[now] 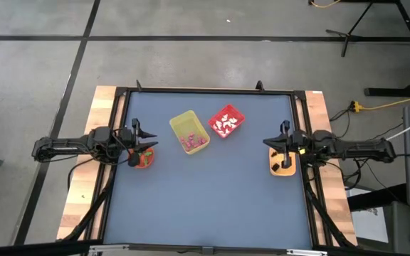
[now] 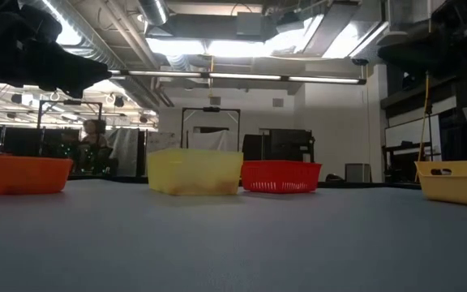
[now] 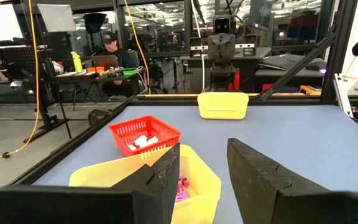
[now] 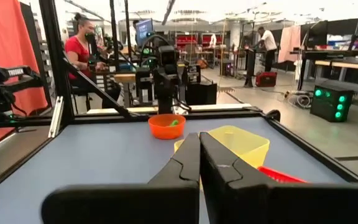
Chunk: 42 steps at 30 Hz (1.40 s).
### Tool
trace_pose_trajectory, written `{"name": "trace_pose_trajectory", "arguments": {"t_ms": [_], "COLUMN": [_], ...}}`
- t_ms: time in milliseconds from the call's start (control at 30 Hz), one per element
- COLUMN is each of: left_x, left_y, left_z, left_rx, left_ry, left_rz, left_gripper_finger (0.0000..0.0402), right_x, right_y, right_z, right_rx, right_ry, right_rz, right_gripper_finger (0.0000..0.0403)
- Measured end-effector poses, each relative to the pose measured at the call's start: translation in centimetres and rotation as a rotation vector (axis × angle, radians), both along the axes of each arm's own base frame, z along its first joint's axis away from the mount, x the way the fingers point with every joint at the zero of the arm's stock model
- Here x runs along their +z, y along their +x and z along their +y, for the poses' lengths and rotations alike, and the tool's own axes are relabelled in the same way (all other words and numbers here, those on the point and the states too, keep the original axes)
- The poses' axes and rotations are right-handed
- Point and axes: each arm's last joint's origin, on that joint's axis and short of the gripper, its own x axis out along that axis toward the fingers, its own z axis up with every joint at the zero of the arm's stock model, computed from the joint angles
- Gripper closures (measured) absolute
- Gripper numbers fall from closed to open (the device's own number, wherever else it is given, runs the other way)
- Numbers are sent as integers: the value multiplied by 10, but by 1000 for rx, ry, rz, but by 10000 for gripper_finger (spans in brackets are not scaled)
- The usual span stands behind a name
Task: Sort Halloween decoration
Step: Return to Home Position
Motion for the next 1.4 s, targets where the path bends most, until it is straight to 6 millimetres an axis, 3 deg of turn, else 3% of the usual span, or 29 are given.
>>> {"name": "trace_pose_trajectory", "arguments": {"t_ms": [267,833,1400], "left_x": [0,0,0], "left_y": [0,0,0], "left_z": [0,0,0], "left_rx": [0,0,0], "left_ry": [0,0,0], "left_rz": [0,0,0], "left_gripper_finger": [282,282,282], "right_x": [-1,-16,-31], "right_y": [-15,-10,-5], "right_z": [-2,-2,-2], "right_rx": [-36,-57,-53], "right_ry": [3,-19,-83], "right_rz": [-26,-60,117], "right_gripper_finger": [402,402,402]}}
